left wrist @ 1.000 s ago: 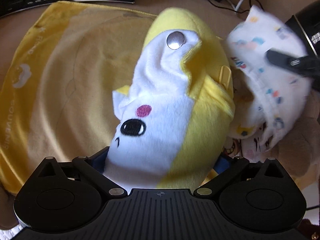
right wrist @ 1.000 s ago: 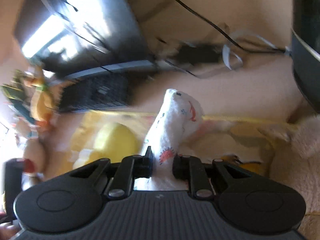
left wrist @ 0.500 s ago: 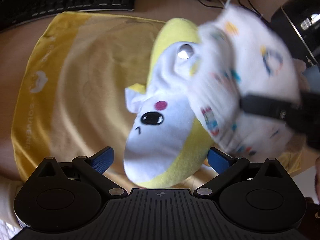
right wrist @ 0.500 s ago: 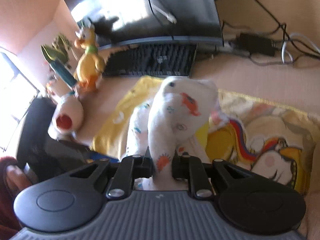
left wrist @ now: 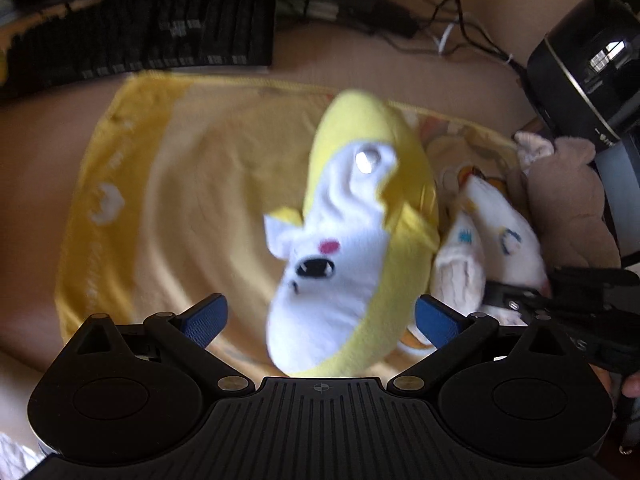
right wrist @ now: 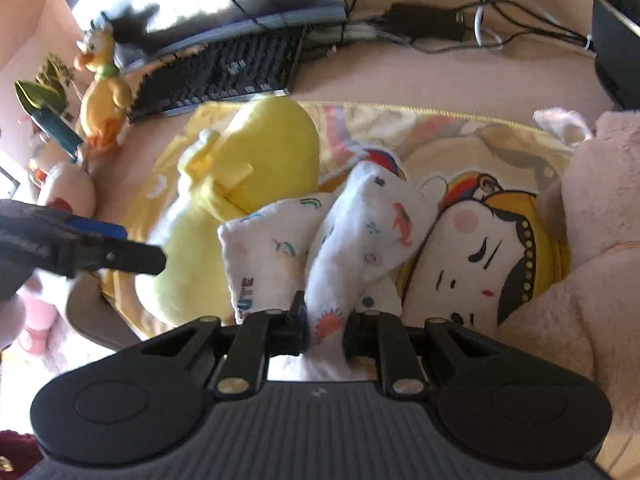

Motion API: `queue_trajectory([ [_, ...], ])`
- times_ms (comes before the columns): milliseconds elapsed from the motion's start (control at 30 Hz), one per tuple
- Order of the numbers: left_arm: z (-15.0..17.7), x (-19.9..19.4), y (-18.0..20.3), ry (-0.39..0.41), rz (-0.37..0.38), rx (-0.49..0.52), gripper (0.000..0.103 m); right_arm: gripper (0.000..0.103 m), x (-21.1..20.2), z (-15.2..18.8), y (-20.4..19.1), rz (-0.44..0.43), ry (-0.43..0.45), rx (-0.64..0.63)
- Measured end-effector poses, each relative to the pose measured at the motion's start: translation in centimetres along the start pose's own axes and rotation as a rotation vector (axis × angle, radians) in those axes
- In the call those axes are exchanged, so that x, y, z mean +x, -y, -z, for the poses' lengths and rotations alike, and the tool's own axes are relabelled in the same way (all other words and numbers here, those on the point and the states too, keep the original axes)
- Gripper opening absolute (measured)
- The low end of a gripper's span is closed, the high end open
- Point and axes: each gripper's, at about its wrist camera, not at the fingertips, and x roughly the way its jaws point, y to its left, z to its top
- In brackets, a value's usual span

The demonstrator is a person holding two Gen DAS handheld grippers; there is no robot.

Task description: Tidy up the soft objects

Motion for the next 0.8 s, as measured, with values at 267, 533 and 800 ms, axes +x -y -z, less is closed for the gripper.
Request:
queue_trajectory([
  [267, -0.7, 0.1, -2.1, 0.02, -0.1, -0.027, 0.102, 0.017, -1.8, -0.7, -6.0, -0.215, 0.041, -0.121],
  [533, -0.8, 0.5, -2.2, 0.019, -0.096, -0.016, 0.102, 0.017, 2.6, -0.2, -5.6, -0.138, -0.073, -0.041],
  [800, -2.5, 2.0, 0.9, -0.002, -0.085, 0.054, 0.102, 0.017, 3.6, -0.9, -0.7, -0.03, -0.067, 0.098],
])
